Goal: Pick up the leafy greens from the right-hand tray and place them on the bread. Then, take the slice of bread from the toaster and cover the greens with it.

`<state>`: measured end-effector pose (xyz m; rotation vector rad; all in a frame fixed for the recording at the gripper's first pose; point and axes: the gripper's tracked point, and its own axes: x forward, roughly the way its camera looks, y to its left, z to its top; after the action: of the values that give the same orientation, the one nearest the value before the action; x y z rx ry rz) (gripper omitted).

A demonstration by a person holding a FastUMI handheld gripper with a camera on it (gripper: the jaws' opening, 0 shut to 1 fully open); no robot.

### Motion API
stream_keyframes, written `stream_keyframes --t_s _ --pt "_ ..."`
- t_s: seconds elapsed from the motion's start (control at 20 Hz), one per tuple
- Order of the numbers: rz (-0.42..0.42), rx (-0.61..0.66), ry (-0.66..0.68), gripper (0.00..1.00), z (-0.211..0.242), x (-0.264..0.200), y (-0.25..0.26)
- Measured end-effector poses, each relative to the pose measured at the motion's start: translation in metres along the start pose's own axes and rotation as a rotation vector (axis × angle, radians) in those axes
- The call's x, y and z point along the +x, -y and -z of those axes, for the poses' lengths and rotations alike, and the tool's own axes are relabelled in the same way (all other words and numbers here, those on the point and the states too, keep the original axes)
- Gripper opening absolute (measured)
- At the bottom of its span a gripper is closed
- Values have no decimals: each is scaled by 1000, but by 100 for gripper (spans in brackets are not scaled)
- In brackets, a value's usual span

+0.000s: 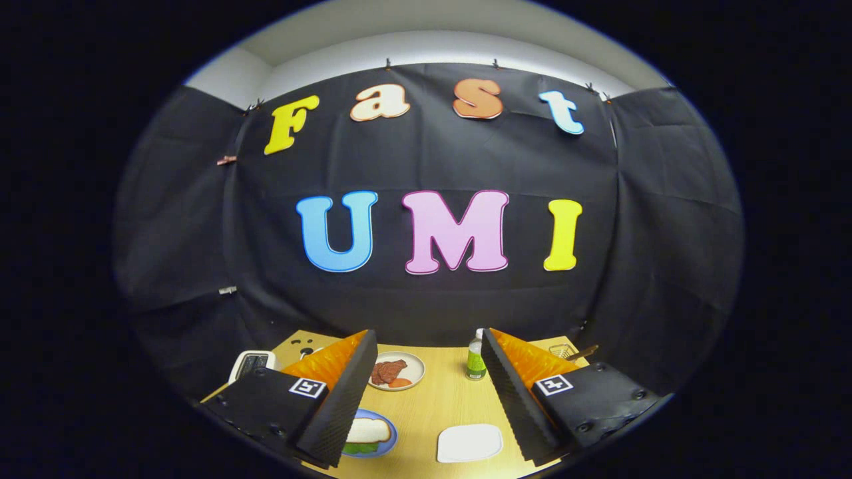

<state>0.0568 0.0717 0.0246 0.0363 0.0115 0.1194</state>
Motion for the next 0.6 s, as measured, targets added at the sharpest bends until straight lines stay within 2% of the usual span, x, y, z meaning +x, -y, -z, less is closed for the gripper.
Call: stream_keyframes --t_s 0.3,0.6 --pt "63 6 -49 99 28 -14 55" --pt "17 56 -117 99 48 0 58"
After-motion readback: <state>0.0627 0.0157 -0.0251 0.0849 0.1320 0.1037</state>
